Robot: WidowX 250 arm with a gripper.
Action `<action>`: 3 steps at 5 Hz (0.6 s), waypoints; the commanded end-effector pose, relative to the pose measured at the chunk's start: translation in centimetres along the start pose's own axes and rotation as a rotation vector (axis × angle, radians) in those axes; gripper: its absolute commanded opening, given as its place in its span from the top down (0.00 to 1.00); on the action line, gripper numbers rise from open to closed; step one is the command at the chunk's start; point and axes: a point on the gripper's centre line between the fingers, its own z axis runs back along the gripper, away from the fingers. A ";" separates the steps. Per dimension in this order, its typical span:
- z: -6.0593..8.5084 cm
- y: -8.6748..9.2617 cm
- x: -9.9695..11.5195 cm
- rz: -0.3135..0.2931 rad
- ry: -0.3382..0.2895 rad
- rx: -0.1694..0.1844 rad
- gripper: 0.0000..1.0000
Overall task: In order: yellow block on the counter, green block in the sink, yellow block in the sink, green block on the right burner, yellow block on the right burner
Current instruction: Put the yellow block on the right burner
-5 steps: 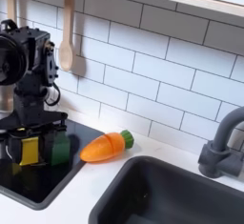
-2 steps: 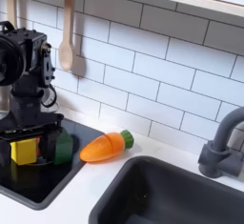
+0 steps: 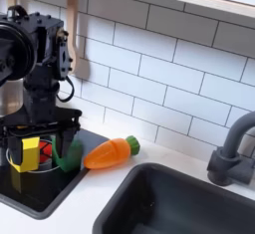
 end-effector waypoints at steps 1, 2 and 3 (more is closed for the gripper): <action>1.4 -1.3 -2.6 -0.155 0.005 -0.049 0.00; 1.2 -1.5 -4.4 -0.320 0.036 -0.082 0.00; 0.9 -1.1 -5.7 -0.501 0.068 -0.068 0.00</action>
